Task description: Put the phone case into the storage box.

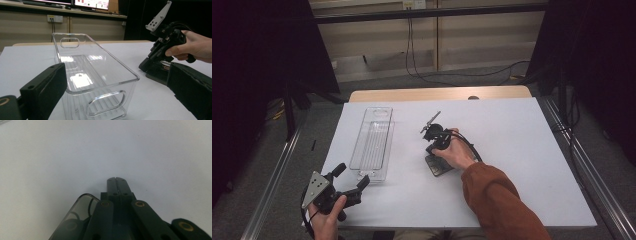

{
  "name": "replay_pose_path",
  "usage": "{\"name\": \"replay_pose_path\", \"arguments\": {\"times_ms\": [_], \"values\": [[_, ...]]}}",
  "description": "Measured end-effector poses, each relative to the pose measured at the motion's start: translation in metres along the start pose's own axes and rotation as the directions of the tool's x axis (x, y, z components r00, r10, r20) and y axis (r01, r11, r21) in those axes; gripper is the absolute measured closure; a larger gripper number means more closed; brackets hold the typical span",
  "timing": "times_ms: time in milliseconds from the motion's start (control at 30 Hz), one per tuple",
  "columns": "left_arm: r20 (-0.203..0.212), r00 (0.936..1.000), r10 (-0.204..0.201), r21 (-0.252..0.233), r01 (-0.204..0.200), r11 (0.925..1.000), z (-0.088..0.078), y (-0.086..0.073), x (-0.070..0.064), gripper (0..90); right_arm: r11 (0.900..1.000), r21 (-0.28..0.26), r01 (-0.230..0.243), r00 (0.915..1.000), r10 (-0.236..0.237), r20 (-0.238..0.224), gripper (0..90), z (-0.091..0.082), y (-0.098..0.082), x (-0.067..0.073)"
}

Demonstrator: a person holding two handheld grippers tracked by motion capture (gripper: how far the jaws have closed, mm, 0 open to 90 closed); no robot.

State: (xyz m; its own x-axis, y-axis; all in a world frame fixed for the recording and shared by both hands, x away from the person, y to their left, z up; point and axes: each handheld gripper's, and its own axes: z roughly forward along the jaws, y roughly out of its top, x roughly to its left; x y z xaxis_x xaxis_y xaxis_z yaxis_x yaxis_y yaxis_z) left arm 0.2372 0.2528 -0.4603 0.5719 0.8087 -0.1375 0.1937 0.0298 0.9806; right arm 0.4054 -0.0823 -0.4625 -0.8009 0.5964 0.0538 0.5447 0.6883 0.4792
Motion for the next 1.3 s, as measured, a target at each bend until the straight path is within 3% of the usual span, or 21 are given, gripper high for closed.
{"name": "replay_pose_path", "arguments": {"times_ms": [233, 533, 867, 1300], "values": [[-0.002, 1.0000, 0.000, 0.003, 0.000, 1.0000, 0.001, 0.000, -0.001, 3.1, 1.000, -0.003, 0.006, 0.9999, -0.006, -0.013, 90.0, 0.001, 0.002, 0.006], [0.000, 0.9999, 0.014, 0.010, -0.014, 0.9999, 0.000, 0.000, 0.000, 3.0, 0.999, 0.004, 0.047, 0.9988, -0.046, -0.018, 90.0, 0.001, 0.002, 0.017], [0.005, 1.0000, 0.008, 0.008, -0.008, 0.9999, 0.001, 0.000, -0.001, 3.1, 0.998, 0.009, 0.065, 0.9978, -0.065, -0.015, 90.0, -0.004, -0.009, 0.028], [0.001, 1.0000, 0.009, 0.013, -0.009, 0.9999, 0.001, 0.000, 0.000, 3.1, 1.000, -0.015, 0.017, 0.9976, -0.018, -0.067, 90.0, -0.015, -0.032, 0.035]]}}
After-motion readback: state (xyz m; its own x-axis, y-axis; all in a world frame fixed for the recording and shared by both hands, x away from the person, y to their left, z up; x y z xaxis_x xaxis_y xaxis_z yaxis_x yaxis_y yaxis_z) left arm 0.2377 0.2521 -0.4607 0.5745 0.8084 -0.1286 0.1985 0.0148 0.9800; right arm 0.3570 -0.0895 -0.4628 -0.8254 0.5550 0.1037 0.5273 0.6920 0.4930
